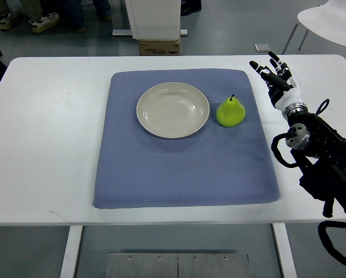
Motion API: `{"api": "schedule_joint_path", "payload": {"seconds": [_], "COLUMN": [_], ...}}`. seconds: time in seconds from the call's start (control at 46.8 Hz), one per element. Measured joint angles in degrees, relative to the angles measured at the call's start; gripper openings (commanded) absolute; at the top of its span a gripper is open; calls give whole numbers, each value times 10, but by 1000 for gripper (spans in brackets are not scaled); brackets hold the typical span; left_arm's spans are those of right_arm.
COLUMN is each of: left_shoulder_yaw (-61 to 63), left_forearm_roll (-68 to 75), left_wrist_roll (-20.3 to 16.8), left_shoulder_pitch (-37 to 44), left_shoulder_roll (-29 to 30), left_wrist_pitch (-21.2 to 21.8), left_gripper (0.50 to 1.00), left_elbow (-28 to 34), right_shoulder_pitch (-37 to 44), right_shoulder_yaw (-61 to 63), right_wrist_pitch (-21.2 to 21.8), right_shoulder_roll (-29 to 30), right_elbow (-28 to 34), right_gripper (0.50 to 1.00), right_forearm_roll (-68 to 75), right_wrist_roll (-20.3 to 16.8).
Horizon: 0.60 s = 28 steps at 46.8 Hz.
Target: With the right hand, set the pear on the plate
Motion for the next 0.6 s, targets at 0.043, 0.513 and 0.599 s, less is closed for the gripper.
{"api": "schedule_joint_path", "payload": {"seconds": [0.043,0.513,0.599], "left_shoulder_yaw": [0,0,0], "left_forearm_roll": [0,0,0], "left_wrist_roll": [0,0,0], "left_shoulder_pitch": [0,1,2], "left_shoulder_roll": [0,0,0], "left_wrist_pitch": [0,0,-1], "left_gripper": [1000,1000,1000], "left_elbow": [0,0,0], "right_shoulder_pitch": [0,2,2], "right_shoulder_yaw": [0,-4,-12], "right_wrist_pitch": [0,6,6], "right_shoulder_roll": [0,0,0], "right_elbow": [0,2,2], "right_gripper": [1000,1000,1000], "right_forearm_roll": [0,0,0], "right_wrist_roll": [0,-2,-2]}}
